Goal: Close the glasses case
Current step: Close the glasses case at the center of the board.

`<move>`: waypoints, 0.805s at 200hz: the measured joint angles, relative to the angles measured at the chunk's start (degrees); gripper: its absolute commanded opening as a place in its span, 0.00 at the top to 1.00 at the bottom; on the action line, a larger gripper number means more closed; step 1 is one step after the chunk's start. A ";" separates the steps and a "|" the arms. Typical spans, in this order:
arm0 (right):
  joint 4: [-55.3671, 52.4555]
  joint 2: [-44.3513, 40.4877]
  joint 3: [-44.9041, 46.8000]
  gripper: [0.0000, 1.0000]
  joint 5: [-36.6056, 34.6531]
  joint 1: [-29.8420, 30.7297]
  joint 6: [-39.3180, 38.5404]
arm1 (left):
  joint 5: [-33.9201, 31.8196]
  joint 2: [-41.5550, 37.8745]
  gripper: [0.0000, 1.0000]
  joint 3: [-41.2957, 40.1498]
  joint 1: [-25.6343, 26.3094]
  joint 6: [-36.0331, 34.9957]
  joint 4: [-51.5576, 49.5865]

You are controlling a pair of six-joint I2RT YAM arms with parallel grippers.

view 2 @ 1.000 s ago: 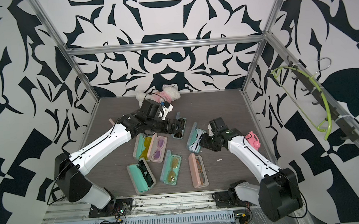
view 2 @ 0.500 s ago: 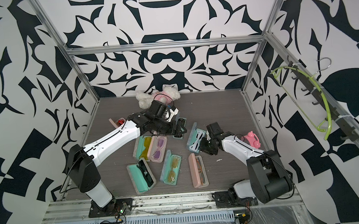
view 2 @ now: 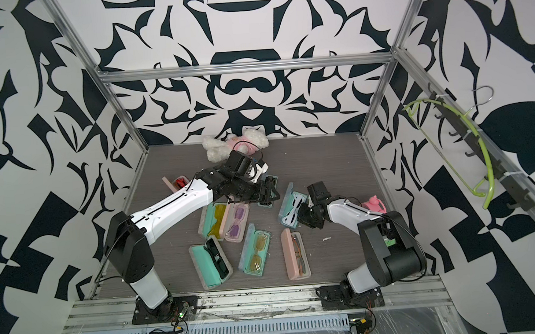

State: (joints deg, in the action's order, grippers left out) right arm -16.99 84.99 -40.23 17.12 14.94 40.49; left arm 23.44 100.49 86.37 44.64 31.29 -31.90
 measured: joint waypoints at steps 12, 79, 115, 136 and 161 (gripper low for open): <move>0.17 0.22 -0.46 0.79 -0.42 -0.13 -0.15 | 0.00 0.24 0.28 0.00 0.00 0.22 0.20; 0.96 4.33 -4.55 0.88 -1.46 -0.98 -1.53 | 0.26 0.59 0.34 0.09 0.00 0.70 1.25; 1.25 6.58 -6.49 0.92 -1.44 -1.01 -2.36 | 0.42 1.44 0.37 0.39 0.00 0.81 1.51; 1.44 7.50 -7.37 0.94 -1.11 -1.01 -2.99 | 0.42 1.73 0.38 0.42 0.00 0.85 1.68; 1.68 7.82 -7.65 0.94 -0.96 -1.01 -3.21 | 0.42 2.10 0.39 0.42 0.00 0.85 1.68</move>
State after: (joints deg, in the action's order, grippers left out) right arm -15.31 92.82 -47.88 16.16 13.93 37.28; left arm 23.86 102.59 86.78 44.64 32.14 -30.22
